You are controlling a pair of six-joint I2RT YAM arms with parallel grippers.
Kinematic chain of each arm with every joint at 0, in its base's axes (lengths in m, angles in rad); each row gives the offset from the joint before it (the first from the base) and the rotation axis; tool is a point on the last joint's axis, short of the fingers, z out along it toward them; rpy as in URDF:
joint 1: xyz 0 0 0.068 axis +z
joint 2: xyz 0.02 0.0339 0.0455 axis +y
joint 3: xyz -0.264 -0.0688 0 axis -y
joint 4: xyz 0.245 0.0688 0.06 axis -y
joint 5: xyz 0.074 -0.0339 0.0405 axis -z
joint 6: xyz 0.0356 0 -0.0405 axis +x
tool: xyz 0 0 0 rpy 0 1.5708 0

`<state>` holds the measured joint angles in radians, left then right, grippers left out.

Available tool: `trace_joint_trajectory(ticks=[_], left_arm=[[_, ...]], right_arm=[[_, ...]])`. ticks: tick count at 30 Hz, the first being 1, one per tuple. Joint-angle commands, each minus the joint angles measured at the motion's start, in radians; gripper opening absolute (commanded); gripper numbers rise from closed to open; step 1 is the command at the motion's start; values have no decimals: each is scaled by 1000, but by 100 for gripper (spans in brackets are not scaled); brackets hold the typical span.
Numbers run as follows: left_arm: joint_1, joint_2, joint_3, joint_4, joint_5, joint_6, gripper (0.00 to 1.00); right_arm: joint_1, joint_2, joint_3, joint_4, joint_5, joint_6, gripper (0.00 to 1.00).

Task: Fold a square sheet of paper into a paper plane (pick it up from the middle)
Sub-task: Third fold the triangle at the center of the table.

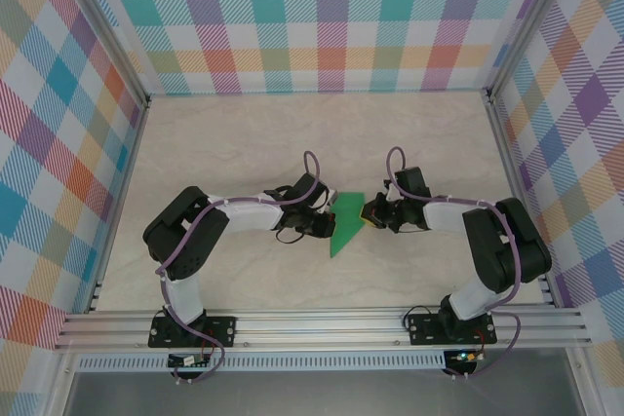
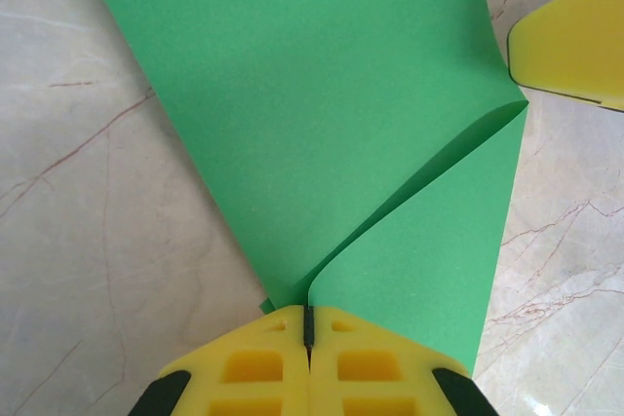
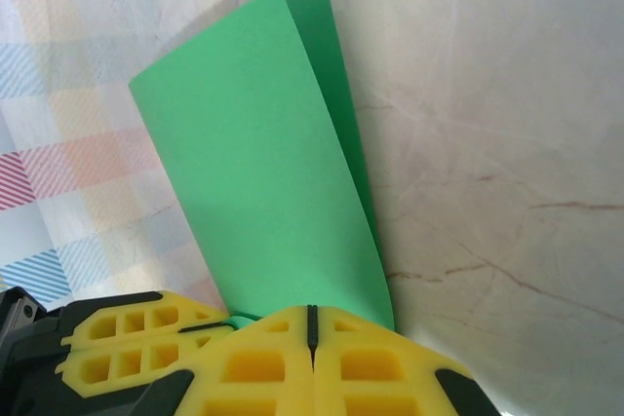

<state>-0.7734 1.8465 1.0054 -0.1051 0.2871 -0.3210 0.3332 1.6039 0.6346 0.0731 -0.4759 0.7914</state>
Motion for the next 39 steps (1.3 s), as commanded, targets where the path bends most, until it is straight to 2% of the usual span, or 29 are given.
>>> trace_joint_trajectory(ticks=[1,10,20,28,33,39], left_arm=[[6,49,-18,-119,-69,18,0],[5,42,-23,-125,-55,19,0],[-2,-43,-143,-47,2,-36,0],[-38,-100,-227,20,10,-96,0],[-59,-119,-233,19,-13,-104,0],[-65,-123,-219,-7,-37,-100,0]], right_arm=[[-5,48,15,-22,2,-32,0],[-6,73,4,-2,-23,-25,0],[6,-166,-56,-75,-85,-56,2],[129,-304,-117,-112,-53,-41,5],[213,-275,-111,-64,-30,0,6],[252,-173,-86,24,-27,38,6]])
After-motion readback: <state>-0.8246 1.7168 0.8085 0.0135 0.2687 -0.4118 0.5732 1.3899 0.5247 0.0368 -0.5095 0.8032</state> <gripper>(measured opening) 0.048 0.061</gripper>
